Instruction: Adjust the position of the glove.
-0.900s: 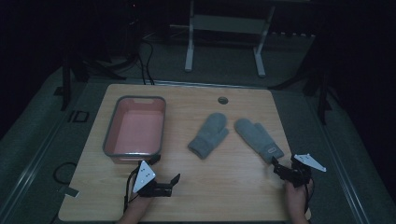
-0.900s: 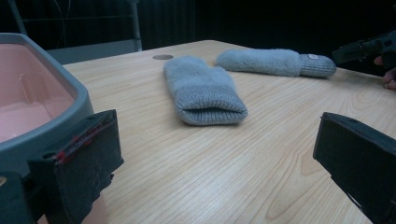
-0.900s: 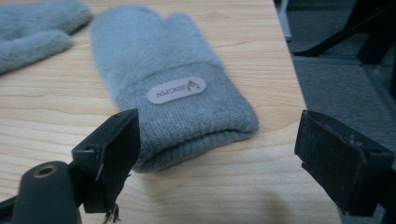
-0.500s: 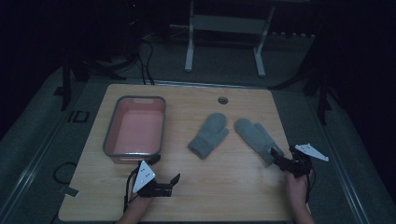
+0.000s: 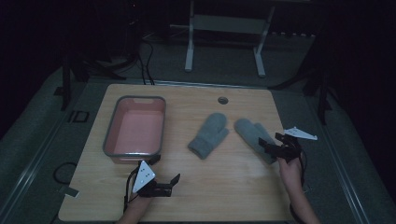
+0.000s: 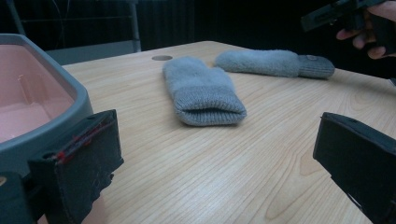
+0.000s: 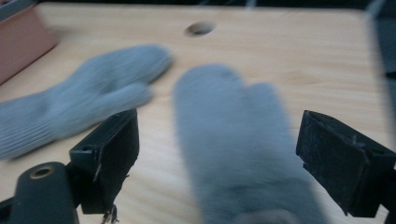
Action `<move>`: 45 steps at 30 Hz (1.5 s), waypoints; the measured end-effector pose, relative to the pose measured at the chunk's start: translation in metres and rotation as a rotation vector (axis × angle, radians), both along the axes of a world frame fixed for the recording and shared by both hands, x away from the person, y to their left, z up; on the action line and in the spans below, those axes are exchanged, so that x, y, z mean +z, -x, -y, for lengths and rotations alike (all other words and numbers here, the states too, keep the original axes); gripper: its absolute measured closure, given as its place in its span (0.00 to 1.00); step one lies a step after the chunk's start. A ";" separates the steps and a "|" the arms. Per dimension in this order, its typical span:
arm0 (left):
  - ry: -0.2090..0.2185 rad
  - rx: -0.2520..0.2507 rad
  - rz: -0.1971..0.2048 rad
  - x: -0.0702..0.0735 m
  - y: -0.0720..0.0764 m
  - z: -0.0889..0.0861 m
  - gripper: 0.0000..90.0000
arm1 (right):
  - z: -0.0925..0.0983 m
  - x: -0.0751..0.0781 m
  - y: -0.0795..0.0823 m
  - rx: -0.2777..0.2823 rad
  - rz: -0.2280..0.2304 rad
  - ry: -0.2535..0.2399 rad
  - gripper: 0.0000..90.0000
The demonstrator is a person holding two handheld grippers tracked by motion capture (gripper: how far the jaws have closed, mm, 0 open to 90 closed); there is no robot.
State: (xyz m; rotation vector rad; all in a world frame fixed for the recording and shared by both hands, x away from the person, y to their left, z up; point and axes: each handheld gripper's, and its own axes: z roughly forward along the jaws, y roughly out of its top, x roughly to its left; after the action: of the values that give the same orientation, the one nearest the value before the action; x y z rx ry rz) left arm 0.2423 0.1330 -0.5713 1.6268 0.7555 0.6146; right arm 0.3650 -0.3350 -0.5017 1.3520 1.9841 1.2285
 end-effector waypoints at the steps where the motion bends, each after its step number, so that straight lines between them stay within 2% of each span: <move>1: 0.000 0.000 -0.001 0.000 0.000 0.000 0.01 | -0.004 0.001 -0.002 0.022 -0.008 -0.008 0.15; 2: 0.000 0.000 -0.001 0.000 0.000 0.000 0.02 | -0.013 0.003 -0.007 0.065 -0.002 -0.011 0.15; 5: 0.001 0.000 -0.001 0.000 0.000 0.000 0.01 | -0.026 0.006 -0.013 0.092 -0.006 -0.006 0.15; 9: 0.002 -0.001 -0.001 0.000 0.000 0.000 0.02 | -0.047 0.008 -0.021 0.153 0.022 -0.006 0.16; 10: 0.002 -0.001 -0.001 0.000 0.000 0.000 0.02 | -0.047 0.008 -0.021 0.153 0.022 -0.006 0.16; 12: 0.007 -0.002 -0.004 0.000 0.000 -0.001 0.01 | -0.063 0.008 -0.029 0.217 0.022 -0.005 0.16; 17: 0.005 -0.004 -0.001 0.000 0.000 0.000 0.02 | -0.086 0.008 -0.040 0.283 0.028 0.017 0.20; 18: 0.004 -0.005 -0.001 0.000 0.000 0.000 0.01 | -0.091 0.007 -0.043 0.312 0.032 0.019 0.20; 19: 0.004 -0.005 0.000 0.000 0.000 0.000 0.01 | -0.091 0.007 -0.043 0.312 0.032 0.019 0.20; 22: 0.005 -0.005 -0.002 0.000 0.000 -0.001 0.01 | -0.108 0.006 -0.051 0.354 0.060 0.040 0.23; 24: 0.006 -0.005 -0.002 0.000 0.000 0.000 0.02 | -0.117 0.003 -0.057 0.385 0.055 0.039 0.25; 26: 0.005 -0.007 -0.004 0.000 0.000 0.000 0.01 | -0.121 0.002 -0.060 0.388 0.054 0.049 0.26; 27: 0.005 -0.008 -0.004 0.000 0.000 0.000 0.02 | -0.132 -0.003 -0.066 0.406 0.051 0.079 0.28; 31: 0.006 -0.010 -0.003 0.000 0.000 -0.001 0.01 | -0.148 -0.014 -0.076 0.430 0.025 0.119 0.35; 33: 0.006 -0.010 -0.004 0.000 0.000 -0.001 0.02 | -0.155 -0.021 -0.081 0.457 0.007 0.117 0.37; 34: 0.005 -0.011 -0.004 0.000 0.000 -0.001 0.02 | -0.155 -0.021 -0.081 0.457 0.007 0.117 0.37; 36: 0.006 -0.012 -0.007 0.000 0.000 -0.001 0.01 | -0.163 -0.031 -0.087 0.459 -0.009 0.136 0.41; 41: 0.007 -0.013 -0.008 0.000 0.000 -0.001 0.01 | -0.170 -0.047 -0.095 0.423 -0.044 0.178 0.40; 43: 0.007 -0.013 -0.008 0.000 0.000 -0.001 0.02 | -0.170 -0.050 -0.096 0.426 -0.044 0.184 0.41; 45: 0.008 -0.013 -0.008 0.000 0.000 -0.001 0.01 | -0.169 -0.054 -0.097 0.425 -0.046 0.180 0.48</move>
State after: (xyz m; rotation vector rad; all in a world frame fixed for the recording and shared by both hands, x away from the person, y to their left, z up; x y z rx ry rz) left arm 0.2425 0.1338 -0.5713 1.6264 0.7518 0.5960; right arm 0.4622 -0.1659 -0.5555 0.9070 2.4323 1.1613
